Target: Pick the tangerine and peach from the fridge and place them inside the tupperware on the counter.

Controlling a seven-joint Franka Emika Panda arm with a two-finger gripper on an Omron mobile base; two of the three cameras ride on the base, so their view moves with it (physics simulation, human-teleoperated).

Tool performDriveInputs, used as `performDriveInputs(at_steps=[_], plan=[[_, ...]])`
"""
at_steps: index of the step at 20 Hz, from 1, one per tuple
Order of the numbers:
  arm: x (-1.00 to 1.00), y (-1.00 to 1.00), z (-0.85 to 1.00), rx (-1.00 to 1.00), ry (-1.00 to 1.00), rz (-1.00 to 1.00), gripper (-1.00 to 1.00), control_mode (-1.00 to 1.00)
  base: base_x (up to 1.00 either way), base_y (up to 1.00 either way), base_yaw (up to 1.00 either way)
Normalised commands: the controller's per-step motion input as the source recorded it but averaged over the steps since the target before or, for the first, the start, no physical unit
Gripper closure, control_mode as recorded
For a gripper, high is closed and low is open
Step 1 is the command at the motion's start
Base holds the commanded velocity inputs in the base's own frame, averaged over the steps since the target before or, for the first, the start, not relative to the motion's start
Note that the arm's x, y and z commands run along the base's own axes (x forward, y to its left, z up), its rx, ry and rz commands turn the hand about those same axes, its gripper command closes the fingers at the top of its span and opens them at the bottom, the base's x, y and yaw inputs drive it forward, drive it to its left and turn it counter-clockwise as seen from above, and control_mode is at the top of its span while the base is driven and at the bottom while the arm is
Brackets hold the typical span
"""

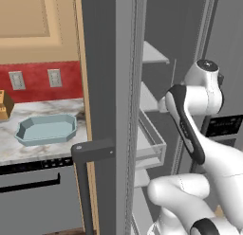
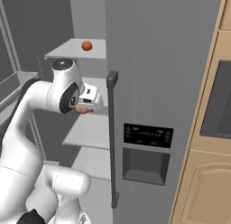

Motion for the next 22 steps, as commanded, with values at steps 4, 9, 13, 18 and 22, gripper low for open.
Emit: performDriveInputs(at_steps=[4, 9, 13, 18, 22], plan=[[-0.68, -0.01, 0.04, 0.00, -0.03, 0.00, 1.00, -1.00, 0.00, 0.00, 0.00], [-0.73, -0.12, 0.00, 0.00, -0.20, -0.12, 1.00, -1.00, 0.00, 0.00, 0.00], [-0.66, -0.16, 0.00, 0.02, -0.08, -0.11, 1.00, -1.00, 0.00, 0.00, 0.00], [-0.22, -0.04, 0.00, 0.00, 0.00, -0.04, 1.00, 1.00, -0.44, -0.01, -0.08], [0.00, 0.00, 0.00, 0.00, 0.00, 0.00, 1.00, 1.00, -0.95, -0.05, -0.16]])
